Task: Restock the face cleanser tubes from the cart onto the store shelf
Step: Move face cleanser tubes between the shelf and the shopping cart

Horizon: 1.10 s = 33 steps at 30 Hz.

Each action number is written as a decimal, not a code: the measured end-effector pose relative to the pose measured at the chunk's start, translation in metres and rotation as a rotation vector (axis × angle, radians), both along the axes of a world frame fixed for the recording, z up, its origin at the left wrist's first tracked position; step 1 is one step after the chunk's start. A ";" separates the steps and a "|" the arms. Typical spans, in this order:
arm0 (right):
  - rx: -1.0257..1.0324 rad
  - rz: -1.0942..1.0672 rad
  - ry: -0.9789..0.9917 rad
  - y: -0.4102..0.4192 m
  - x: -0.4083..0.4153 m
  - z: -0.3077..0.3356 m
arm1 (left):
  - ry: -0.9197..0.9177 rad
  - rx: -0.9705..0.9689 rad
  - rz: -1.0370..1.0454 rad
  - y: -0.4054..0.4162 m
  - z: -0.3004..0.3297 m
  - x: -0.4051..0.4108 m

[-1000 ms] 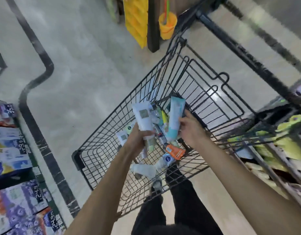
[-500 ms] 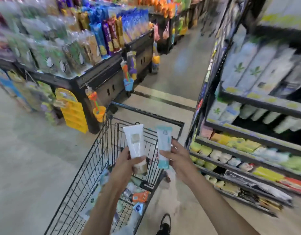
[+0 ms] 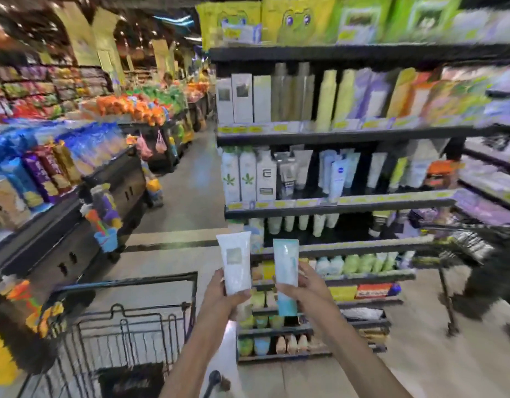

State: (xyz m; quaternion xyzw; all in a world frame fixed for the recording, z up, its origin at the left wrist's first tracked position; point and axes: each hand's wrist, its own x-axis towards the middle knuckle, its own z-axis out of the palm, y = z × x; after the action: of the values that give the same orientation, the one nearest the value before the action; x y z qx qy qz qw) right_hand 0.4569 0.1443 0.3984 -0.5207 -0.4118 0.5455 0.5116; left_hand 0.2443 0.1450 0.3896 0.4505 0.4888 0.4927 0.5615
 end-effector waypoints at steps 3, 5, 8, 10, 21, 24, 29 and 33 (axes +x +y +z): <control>0.034 -0.037 -0.021 -0.003 0.050 0.008 | -0.004 0.024 -0.033 0.008 0.009 0.052; 0.048 -0.066 -0.039 -0.003 0.084 0.011 | 0.016 0.034 -0.050 0.014 0.012 0.086; 0.066 -0.083 -0.052 0.000 0.133 0.015 | 0.031 0.045 -0.050 0.022 0.020 0.133; 0.069 -0.080 -0.040 0.005 0.164 0.018 | 0.045 0.058 -0.038 0.028 0.023 0.164; 0.108 -0.039 -0.133 0.067 0.278 0.027 | 0.189 0.116 0.116 0.077 0.040 0.271; 0.133 -0.028 -0.153 0.094 0.291 0.032 | 0.185 0.133 0.151 0.099 0.045 0.285; 0.160 -0.014 -0.187 0.146 0.307 0.039 | 0.260 0.189 0.230 0.151 0.049 0.296; 0.194 -0.031 -0.215 0.184 0.319 0.045 | 0.269 0.243 0.284 0.199 0.052 0.304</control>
State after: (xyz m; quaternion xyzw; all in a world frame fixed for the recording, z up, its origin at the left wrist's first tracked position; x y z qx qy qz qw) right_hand 0.7763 0.3284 0.4429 -0.5306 -0.5069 0.4360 0.5210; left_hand 0.5479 0.3443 0.4420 0.5031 0.5547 0.5576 0.3582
